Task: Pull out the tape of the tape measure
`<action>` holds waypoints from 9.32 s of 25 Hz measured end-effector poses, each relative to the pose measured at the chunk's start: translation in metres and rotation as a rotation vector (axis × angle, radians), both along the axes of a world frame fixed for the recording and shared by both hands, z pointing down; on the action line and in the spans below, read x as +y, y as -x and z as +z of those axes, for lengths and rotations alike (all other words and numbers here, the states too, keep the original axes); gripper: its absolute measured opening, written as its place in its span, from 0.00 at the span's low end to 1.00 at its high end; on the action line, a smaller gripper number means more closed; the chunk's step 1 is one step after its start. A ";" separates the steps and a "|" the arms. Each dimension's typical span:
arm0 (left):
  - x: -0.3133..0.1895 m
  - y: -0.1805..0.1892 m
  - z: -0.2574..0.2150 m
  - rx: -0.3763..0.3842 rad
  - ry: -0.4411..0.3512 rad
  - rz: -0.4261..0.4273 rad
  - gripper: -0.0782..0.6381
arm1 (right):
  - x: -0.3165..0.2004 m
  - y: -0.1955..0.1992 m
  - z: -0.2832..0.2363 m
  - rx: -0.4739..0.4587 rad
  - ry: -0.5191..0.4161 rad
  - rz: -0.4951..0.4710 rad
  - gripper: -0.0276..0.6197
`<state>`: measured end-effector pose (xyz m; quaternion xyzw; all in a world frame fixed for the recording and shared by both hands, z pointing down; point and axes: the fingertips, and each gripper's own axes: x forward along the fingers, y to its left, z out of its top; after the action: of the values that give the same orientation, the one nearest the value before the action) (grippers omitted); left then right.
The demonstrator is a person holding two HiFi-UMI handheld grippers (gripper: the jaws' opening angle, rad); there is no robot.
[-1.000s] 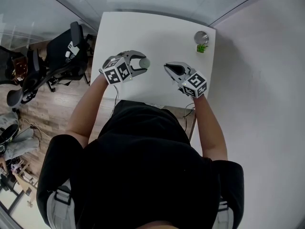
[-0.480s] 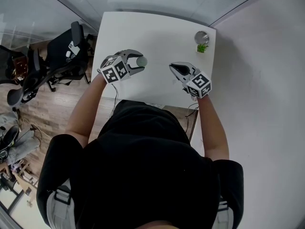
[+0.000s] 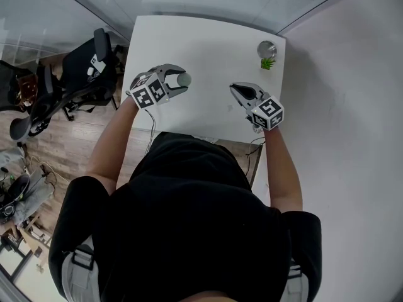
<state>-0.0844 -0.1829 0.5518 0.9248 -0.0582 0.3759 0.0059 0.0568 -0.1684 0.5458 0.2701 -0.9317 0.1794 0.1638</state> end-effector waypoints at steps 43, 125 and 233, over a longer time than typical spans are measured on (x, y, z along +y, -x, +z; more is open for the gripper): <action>-0.025 0.036 0.014 0.006 0.001 -0.105 0.43 | -0.004 -0.104 0.011 0.085 0.020 0.209 0.06; 0.068 -0.007 0.172 0.007 0.175 -0.472 0.43 | 0.077 -0.137 0.159 0.178 0.213 0.407 0.06; 0.066 -0.073 -0.160 0.642 -0.248 -0.552 0.12 | 0.068 -0.021 -0.174 -0.158 -0.417 0.227 0.05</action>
<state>-0.0116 -0.1168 0.3916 0.9383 -0.3429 0.0439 0.0128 0.0779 -0.1004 0.3720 0.3860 -0.9222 0.0211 0.0099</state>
